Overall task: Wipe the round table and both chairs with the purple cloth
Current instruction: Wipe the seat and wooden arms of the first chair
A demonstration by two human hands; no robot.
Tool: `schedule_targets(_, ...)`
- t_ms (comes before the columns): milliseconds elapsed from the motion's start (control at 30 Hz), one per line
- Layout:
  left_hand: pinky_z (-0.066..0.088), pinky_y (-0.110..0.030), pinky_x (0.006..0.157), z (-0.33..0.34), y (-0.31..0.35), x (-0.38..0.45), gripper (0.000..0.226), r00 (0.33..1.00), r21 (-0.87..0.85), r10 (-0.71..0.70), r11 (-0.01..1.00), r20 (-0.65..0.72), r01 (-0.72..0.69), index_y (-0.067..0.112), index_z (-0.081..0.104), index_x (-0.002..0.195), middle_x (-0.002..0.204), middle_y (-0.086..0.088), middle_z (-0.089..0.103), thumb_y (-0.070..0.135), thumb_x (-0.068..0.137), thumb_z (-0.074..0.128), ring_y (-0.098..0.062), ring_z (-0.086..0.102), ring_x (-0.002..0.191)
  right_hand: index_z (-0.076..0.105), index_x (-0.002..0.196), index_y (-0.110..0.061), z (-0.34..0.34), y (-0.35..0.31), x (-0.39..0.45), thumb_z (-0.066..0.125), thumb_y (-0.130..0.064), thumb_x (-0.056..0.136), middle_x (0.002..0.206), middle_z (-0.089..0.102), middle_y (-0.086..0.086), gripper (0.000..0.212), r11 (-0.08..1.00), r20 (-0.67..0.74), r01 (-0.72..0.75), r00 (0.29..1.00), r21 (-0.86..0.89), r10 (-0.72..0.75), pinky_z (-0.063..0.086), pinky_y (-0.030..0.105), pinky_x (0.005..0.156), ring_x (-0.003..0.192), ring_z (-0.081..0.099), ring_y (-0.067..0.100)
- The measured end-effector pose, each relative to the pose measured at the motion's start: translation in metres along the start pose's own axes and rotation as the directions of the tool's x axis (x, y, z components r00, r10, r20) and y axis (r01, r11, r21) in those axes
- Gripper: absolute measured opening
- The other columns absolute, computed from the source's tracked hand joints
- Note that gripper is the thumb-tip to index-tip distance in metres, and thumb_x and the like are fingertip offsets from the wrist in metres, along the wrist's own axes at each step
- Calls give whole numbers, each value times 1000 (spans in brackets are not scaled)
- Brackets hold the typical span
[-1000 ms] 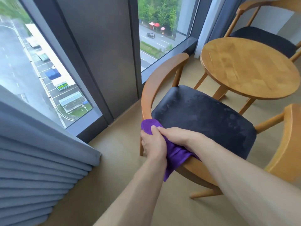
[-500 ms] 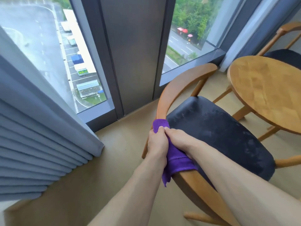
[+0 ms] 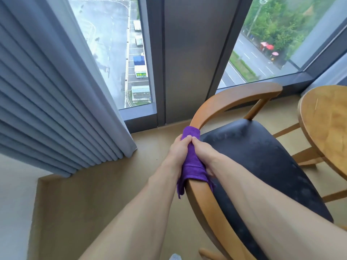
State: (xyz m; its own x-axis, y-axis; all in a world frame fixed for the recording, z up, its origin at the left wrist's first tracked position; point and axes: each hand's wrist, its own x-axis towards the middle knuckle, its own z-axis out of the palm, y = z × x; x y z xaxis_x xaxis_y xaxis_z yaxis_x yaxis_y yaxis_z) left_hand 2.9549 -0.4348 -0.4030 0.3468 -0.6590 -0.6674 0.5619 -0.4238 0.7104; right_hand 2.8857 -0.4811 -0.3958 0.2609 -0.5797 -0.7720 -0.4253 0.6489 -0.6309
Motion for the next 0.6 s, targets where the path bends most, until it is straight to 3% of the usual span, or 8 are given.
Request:
schedule_targets(167, 59, -40, 81, 3, -20, -34, 26, 998, -96, 38, 994, -56, -44, 17, 58, 124, 109, -15, 69, 27, 100, 52, -28, 69, 90, 61, 128, -10, -10, 16, -29, 42, -47, 103, 114, 71, 12, 49, 999, 86, 8, 996, -47, -4, 57, 32, 72, 97, 70, 26)
schedule_targets(267, 58, -46, 90, 6, -35, -54, 25, 990, -115, 88, 988, -107, -100, 25, 61, 115, 109, -13, 70, 36, 92, 58, -29, 70, 96, 63, 124, -12, -15, 30, -51, 42, -49, 103, 100, 71, 6, 47, 993, 129, 62, 990, -98, -49, 51, 25, 59, 80, 68, 18)
schedule_targets(333, 56, -49, 93, 9, -51, -64, 41, 975, -68, 132, 987, -181, -146, 35, 62, 108, 107, -6, 71, 55, 73, 59, -28, 70, 98, 62, 126, -12, -21, 39, -65, 43, -50, 102, 100, 70, 6, 50, 983, 143, 103, 986, -153, -81, 51, 26, 61, 80, 67, 18)
schedule_targets(400, 54, -49, 95, 14, -73, -68, 64, 943, -15, 183, 981, -278, -195, 43, 59, 116, 110, 0, 70, 70, 59, 48, -27, 68, 102, 60, 130, -13, -28, 50, -79, 44, -51, 101, 109, 70, 6, 51, 967, 174, 158, 977, -200, -123, 53, 28, 67, 87, 68, 20)
schedule_targets(500, 45, -52, 104, 25, -97, -95, 72, 883, 108, 267, 964, -387, -244, 50, 46, 132, 128, 4, 62, 78, 66, 35, -27, 61, 116, 61, 128, -18, -44, 75, -95, 45, -50, 101, 112, 70, 3, 45, 933, 233, 283, 945, -223, -231, 54, 25, 73, 93, 68, 15)
schedule_targets(600, 33, -48, 115, 43, -126, -122, 70, 803, 186, 402, 916, -440, -356, 39, 32, 151, 152, 3, 44, 66, 87, 36, -23, 43, 139, 66, 116, -26, -61, 107, -111, 48, -53, 99, 104, 72, -4, 37, 886, 266, 409, 899, -220, -349, 55, 27, 85, 92, 69, 8)
